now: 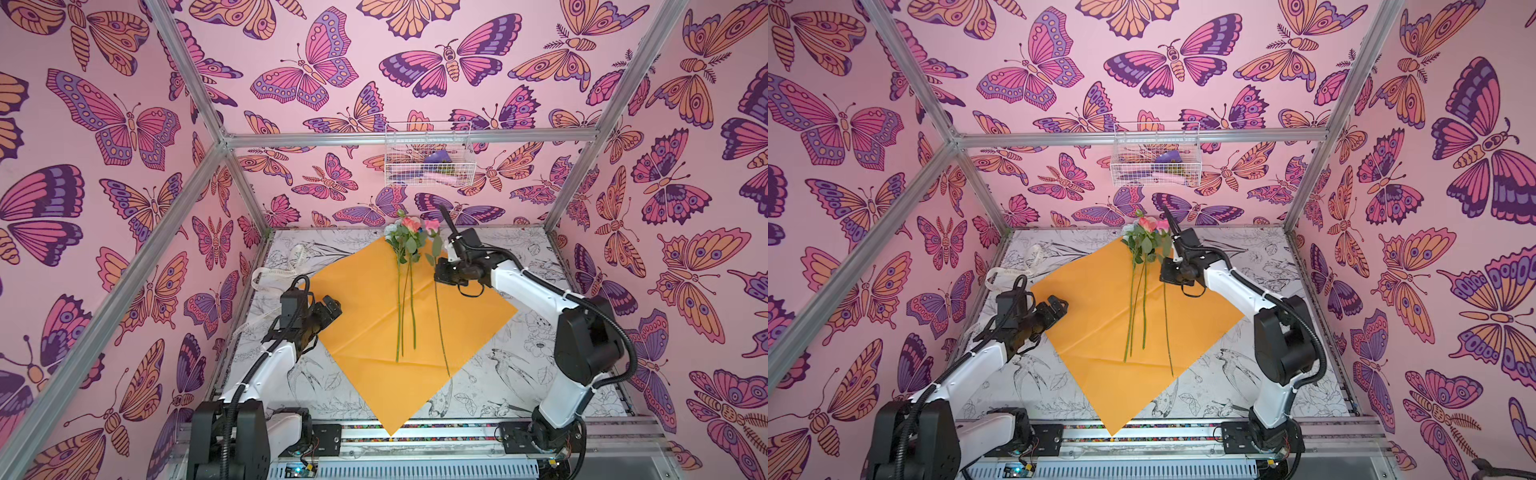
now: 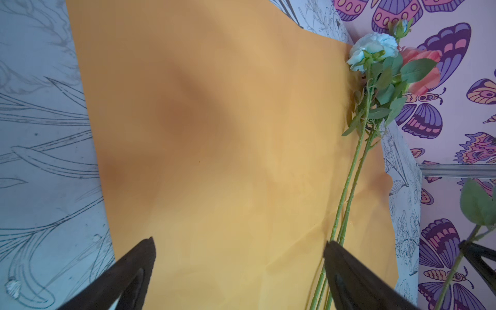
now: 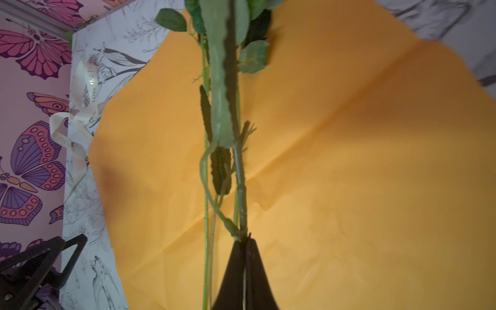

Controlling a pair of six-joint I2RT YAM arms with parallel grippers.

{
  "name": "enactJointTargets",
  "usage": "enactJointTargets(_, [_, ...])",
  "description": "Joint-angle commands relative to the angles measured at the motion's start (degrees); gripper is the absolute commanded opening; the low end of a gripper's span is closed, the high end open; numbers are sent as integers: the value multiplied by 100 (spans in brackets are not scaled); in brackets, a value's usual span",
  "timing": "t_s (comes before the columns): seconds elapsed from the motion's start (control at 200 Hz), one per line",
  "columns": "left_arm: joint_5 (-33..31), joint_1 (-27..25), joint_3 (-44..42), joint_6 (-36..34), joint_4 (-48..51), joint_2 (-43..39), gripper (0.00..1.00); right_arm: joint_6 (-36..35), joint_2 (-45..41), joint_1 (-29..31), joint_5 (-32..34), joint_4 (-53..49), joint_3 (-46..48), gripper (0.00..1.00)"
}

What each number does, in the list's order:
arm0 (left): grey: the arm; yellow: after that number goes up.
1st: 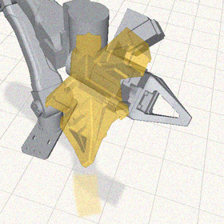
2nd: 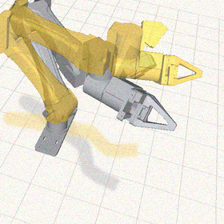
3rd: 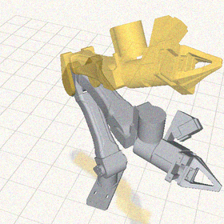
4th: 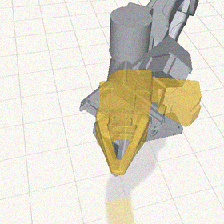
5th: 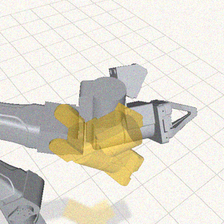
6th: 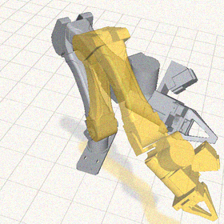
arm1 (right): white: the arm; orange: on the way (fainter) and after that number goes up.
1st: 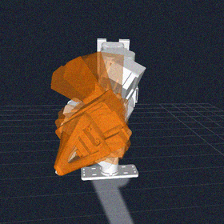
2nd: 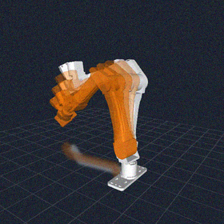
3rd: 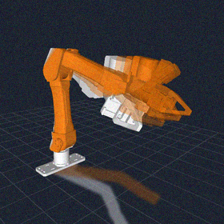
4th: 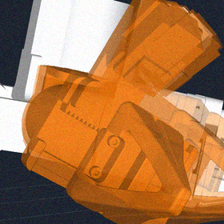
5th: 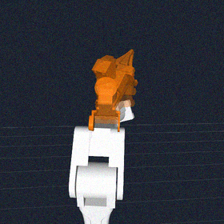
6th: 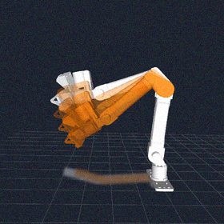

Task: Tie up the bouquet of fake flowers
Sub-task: 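Carry the second pink rose onto the bunch and release it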

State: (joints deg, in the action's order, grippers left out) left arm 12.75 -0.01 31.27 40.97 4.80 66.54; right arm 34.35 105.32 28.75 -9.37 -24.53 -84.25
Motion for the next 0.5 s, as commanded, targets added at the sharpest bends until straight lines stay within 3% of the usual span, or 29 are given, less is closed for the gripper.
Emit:
enactJointTargets(0.0, [113,30,-103,-44,88,-75,100,245,430,191,163,203,-545,0])
enactJointTargets(0.496, [271,28,-77,-63,73,-27,100,547,1994,455,636,74,-2139,0])
